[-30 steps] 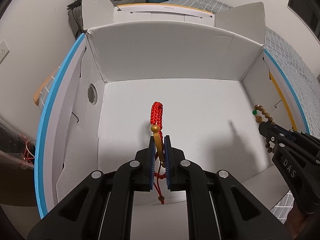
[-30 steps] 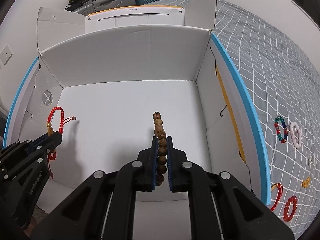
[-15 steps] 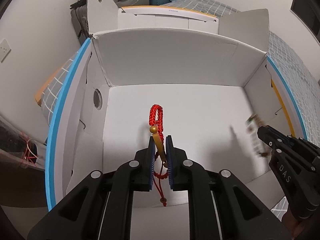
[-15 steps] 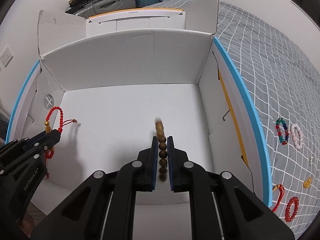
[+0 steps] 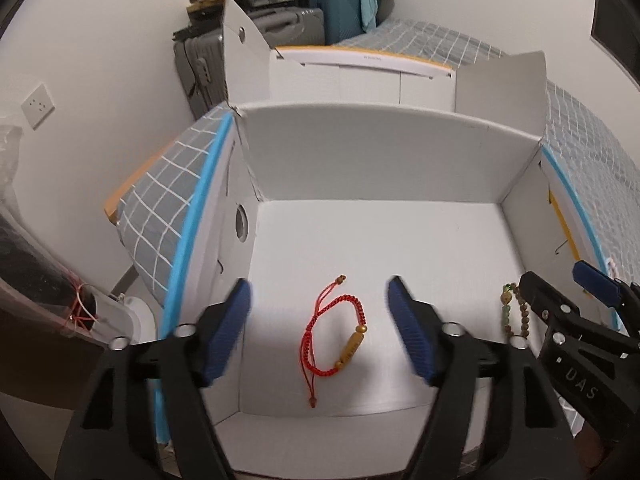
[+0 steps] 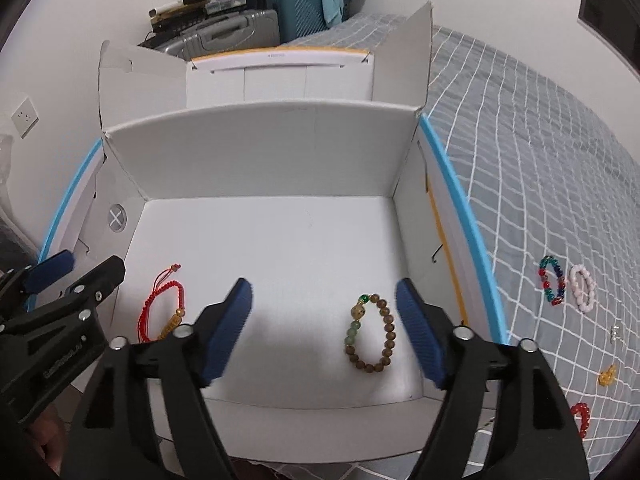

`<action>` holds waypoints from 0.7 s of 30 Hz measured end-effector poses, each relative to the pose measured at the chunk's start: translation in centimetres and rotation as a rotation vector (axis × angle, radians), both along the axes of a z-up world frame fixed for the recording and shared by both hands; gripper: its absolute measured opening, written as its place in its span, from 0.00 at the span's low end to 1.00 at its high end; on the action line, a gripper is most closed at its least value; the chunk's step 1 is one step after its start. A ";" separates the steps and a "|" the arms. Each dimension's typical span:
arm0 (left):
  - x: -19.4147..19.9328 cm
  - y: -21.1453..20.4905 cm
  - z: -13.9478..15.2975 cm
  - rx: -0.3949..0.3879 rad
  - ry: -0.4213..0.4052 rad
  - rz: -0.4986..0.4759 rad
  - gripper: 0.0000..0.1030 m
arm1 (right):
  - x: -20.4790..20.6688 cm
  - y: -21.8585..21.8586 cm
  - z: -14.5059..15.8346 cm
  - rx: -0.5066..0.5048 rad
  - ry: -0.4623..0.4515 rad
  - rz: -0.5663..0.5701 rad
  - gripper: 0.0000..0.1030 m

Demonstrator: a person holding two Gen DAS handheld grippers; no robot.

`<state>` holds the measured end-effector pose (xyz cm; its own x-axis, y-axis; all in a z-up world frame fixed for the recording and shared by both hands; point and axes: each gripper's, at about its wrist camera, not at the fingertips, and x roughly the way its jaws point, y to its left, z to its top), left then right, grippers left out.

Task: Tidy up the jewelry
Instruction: 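Open both tools to drop the bracelets into the box, then move both tools back over the remaining bracelets on the bed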

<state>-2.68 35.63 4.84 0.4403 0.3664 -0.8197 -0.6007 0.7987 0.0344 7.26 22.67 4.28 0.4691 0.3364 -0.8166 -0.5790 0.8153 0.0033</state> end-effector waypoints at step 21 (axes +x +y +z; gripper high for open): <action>0.1 -5.3 3.2 0.022 -0.118 -0.107 0.95 | -0.3 -7.2 3.8 0.045 -0.128 -0.115 0.93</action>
<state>-2.53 30.32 8.06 0.5708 0.3300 -0.7519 -0.5135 0.8580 -0.0132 6.99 15.43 8.06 0.6057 0.3096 -0.7330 -0.4796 0.8771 -0.0259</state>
